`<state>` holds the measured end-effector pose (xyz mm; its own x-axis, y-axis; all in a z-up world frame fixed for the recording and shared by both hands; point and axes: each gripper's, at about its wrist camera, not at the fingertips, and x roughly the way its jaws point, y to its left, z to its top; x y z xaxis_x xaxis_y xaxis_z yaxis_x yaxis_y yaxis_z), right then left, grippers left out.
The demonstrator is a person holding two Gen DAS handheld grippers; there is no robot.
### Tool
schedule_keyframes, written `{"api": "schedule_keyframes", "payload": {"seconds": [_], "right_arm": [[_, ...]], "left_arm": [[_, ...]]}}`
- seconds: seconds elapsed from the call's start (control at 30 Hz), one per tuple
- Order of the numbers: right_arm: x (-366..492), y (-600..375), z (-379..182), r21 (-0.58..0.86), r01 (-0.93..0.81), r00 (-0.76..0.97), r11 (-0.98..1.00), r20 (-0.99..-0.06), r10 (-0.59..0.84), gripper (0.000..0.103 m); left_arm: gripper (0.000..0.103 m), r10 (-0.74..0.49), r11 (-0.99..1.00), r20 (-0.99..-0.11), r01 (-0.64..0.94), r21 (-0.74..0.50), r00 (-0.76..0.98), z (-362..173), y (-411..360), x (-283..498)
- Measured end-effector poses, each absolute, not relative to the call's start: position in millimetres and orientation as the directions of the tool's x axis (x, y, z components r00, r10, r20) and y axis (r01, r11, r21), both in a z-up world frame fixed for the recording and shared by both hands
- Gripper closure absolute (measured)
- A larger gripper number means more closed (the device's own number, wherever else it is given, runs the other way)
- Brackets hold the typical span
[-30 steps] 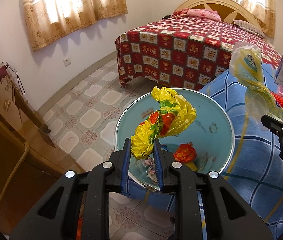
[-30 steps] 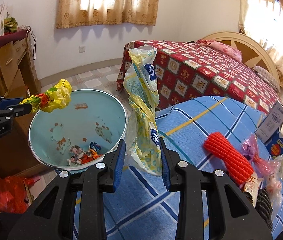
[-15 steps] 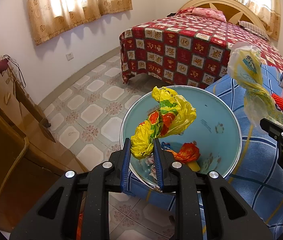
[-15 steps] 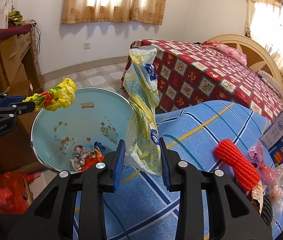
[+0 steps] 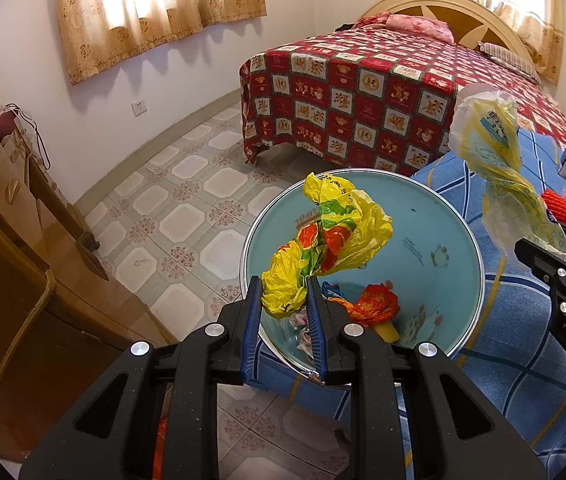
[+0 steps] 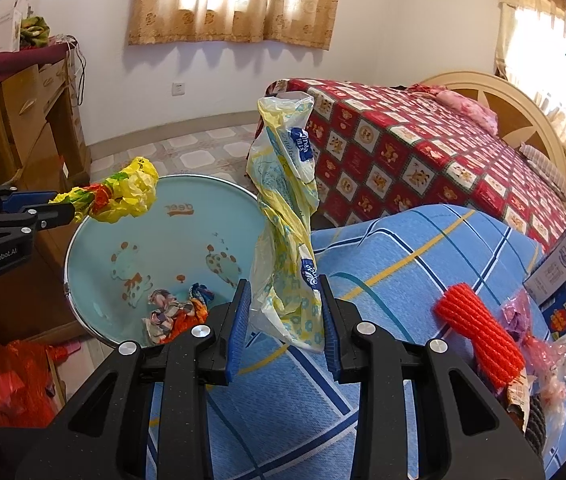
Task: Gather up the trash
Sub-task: 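Carry the yellow wrapper and clear bag in both tools over the bin, then open both tools to drop the yellow wrapper and clear bag into the bin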
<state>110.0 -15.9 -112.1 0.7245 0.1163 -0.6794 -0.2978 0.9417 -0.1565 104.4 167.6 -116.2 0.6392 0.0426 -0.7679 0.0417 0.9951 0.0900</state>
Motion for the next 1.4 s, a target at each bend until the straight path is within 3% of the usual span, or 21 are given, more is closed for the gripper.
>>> {"api": "schedule_keyframes", "payload": {"seconds": [0.37, 0.47, 0.57, 0.77, 0.83, 1.1, 1.4], "right_arm": [[111.9, -6.8, -113.9, -0.153, -0.332, 0.716, 0.931, -0.683, 0.143, 0.066], [112.9, -5.1, -114.2, -0.140, -0.340, 0.720, 0.930, -0.675, 0.161, 0.047], [112.5, -6.5, -114.9, -0.124, -0.339, 0.718, 0.933, -0.675, 0.171, 0.037], [99.3, -22.0, -110.0, -0.099, -0.300, 0.729, 0.949, -0.665, 0.161, 0.035], [90.7, -29.1, -107.4, -0.098, -0.287, 0.738, 0.953, -0.656, 0.155, 0.033], [29.7, -114.7, -99.0, -0.054, -0.118, 0.777, 0.991, -0.627, 0.058, 0.030], [-31.4, -240.2, -108.1, -0.007, 0.213, 0.751, 0.977, -0.639, -0.168, 0.030]], "left_arm": [[0.076, 0.020, 0.995, -0.766, 0.063, 0.079, 0.642, -117.6, 160.9, 102.2], [0.061, 0.012, 0.995, -0.764, 0.071, 0.075, 0.645, -118.1, 158.3, 101.0], [0.045, 0.008, 0.995, -0.767, 0.069, 0.068, 0.642, -119.5, 157.8, 100.9], [0.029, -0.001, 0.996, -0.780, 0.074, 0.059, 0.626, -124.9, 154.0, 101.2], [0.029, -0.007, 0.994, -0.785, 0.090, 0.062, 0.619, -129.2, 147.3, 98.8], [0.023, -0.036, 0.983, -0.796, 0.167, 0.082, 0.605, -138.8, 108.7, 86.5], [0.018, -0.099, 0.951, -0.783, 0.290, 0.108, 0.615, -136.4, 38.0, 71.1]]}}
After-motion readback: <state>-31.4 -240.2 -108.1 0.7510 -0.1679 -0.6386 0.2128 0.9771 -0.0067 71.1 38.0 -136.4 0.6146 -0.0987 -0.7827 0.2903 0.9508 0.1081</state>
